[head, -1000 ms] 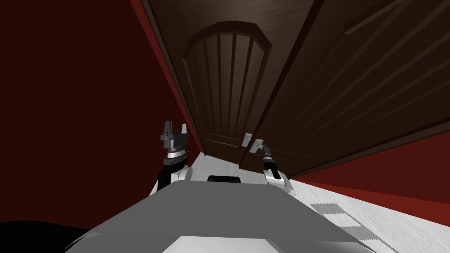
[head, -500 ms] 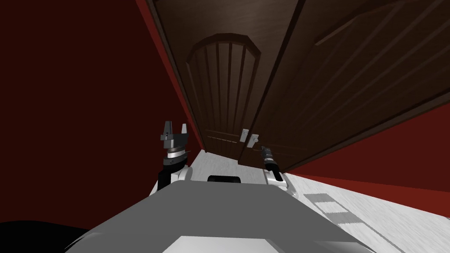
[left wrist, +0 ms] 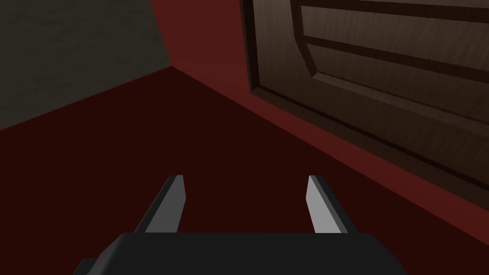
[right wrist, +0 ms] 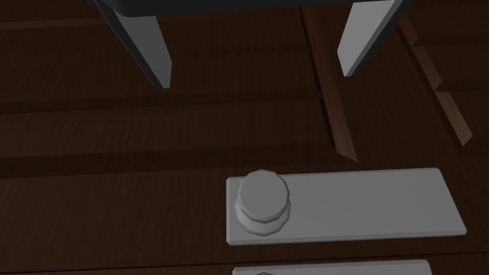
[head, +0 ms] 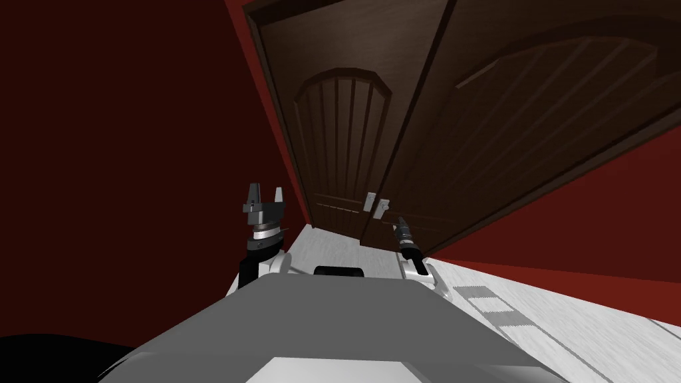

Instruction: Pull the door open

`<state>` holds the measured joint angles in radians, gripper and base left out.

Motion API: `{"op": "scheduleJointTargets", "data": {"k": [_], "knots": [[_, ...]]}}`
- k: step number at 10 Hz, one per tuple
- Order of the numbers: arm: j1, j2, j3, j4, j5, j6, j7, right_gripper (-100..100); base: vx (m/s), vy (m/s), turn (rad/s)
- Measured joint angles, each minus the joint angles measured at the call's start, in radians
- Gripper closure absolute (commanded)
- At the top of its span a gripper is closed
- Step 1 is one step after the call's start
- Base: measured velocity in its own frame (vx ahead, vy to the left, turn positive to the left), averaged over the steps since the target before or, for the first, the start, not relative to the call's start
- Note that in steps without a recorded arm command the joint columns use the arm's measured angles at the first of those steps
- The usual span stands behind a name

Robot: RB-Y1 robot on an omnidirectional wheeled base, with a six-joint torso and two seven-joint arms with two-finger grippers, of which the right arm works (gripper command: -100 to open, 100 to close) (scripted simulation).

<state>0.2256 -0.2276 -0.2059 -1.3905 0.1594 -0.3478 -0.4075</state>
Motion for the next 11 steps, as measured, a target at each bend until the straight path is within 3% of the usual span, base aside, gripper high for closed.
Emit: {"op": "scheduleJointTargets", "data": {"k": [3,7,8,11], "knots": [[-0.004,-0.004,-0.033,0.03,-0.008,0.009,0.015,-100,0.157,-0.073,0.029],[-0.038,0.01,-0.016,0.03,-0.006,0.006,0.023,-100,0.2,0.025,0.089],[-0.04,0.01,-0.014,0.029,-0.006,0.005,0.023,100,-0.016,-0.002,-0.032],[-0.042,0.008,-0.018,0.027,-0.007,0.004,0.023,100,-0.034,-0.01,0.0]]}}
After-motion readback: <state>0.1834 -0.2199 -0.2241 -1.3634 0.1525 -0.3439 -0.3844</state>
